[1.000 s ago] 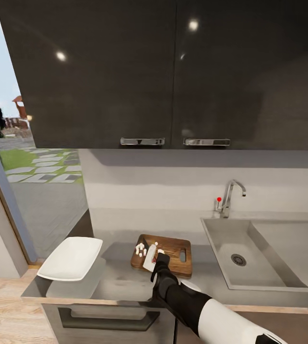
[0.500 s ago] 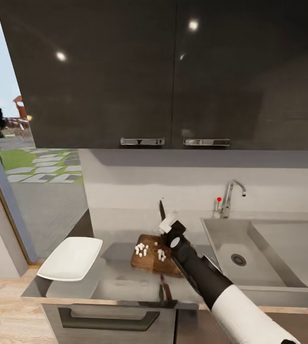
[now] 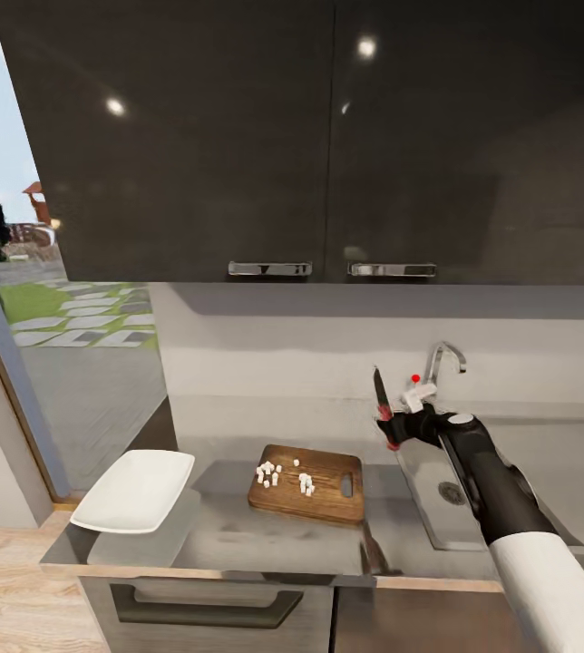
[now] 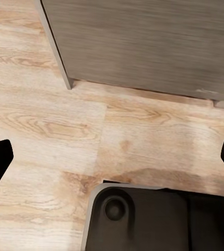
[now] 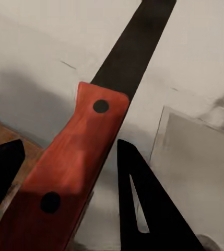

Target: In the kitchen, take the Vidalia onion out of the sink, dice it on the chopping board with the paring knife, put the diced onion into the bowl on the countertop, then place both the paring knife and the chopping board into the sink.

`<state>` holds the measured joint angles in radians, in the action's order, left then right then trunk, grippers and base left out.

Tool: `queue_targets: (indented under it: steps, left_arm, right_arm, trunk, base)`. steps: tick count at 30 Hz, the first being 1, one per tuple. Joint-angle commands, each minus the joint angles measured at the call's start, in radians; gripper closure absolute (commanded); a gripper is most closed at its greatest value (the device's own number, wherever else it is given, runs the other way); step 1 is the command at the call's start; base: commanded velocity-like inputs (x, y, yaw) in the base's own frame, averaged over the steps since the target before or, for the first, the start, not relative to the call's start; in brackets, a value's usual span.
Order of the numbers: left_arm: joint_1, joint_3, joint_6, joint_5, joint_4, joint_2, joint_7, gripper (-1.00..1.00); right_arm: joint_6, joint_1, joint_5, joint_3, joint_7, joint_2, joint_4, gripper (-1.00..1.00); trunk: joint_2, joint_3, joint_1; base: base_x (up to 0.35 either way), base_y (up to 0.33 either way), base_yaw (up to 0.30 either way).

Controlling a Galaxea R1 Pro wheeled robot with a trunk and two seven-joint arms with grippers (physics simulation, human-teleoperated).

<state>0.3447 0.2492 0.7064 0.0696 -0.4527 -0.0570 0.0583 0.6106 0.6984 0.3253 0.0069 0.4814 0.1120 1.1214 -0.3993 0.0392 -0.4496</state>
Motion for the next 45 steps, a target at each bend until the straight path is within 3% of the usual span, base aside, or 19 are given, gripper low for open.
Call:
queue_targets:
  steps: [1,7,9,14,20,22,25,32,39,45]
  left_arm:
    - [0.0,0.008,0.001,0.007,-0.001,-0.001,0.006,-1.0]
    - [0.0,0.008,0.001,0.007,-0.001,-0.001,0.006,-1.0]
    - [0.0,0.008,0.001,0.007,-0.001,-0.001,0.006,-1.0]
    - [0.0,0.008,0.001,0.007,-0.001,-0.001,0.006,-1.0]
    - [0.0,0.008,0.001,0.007,-0.001,-0.001,0.006,-1.0]
    - [0.0,0.008,0.001,0.007,-0.001,-0.001,0.006,-1.0]
    - [0.0,0.008,0.001,0.007,-0.001,-0.001,0.006,-1.0]
    - [0.0,0.008,0.0,0.007,-0.001,-0.001,0.006,-1.0]
    - [0.0,0.008,0.001,0.007,-0.001,-0.001,0.006,-1.0]
    - [0.0,0.008,0.001,0.008,-0.002,-0.001,0.006,-1.0]
  right_arm:
    - [0.0,0.0,0.009,-0.01,0.013,0.011,-0.025,1.0]
    - [-0.091,0.0,0.009,-0.156,0.04,0.041,-0.137,1.0]
    - [-0.104,0.0,0.01,-0.172,0.052,0.051,-0.166,1.0]
    - [-0.155,-0.001,0.009,-0.184,0.064,0.094,-0.254,1.0]
    - [-0.209,0.0,0.01,-0.187,0.064,0.104,-0.354,1.0]
    - [-0.32,0.0,0.011,-0.188,0.061,0.109,-0.44,1.0]
    - [-0.358,0.0,0.011,-0.188,0.06,0.129,-0.494,1.0]
    - [-0.368,0.0,0.011,-0.19,0.058,0.148,-0.527,1.0]
    - [-0.367,0.0,0.011,-0.208,0.056,0.15,-0.533,1.0]
    - [-0.369,0.0,0.011,-0.21,0.053,0.15,-0.606,1.0]
  trunk:
    - [-0.001,0.0,0.0]
    - [-0.001,0.0,0.0]
    - [-0.001,0.0,0.0]
    - [-0.001,0.0,0.0]
    - [-0.001,0.0,0.0]
    - [-0.001,0.0,0.0]
    - [-0.001,0.0,0.0]
    - [-0.001,0.0,0.0]
    - [-0.001,0.0,0.0]
    - [-0.001,-0.008,0.0]
  base:
    - [0.0,0.0,0.0]
    - [0.0,0.0,0.0]
    - [0.0,0.0,0.0]
    - [0.0,0.0,0.0]
    - [0.0,0.0,0.0]
    - [0.0,0.0,0.0]
    - [0.0,0.0,0.0]
    - [0.071,-0.086,0.0]
    - [0.17,-0.178,0.0]
    - [0.024,-0.024,0.0]
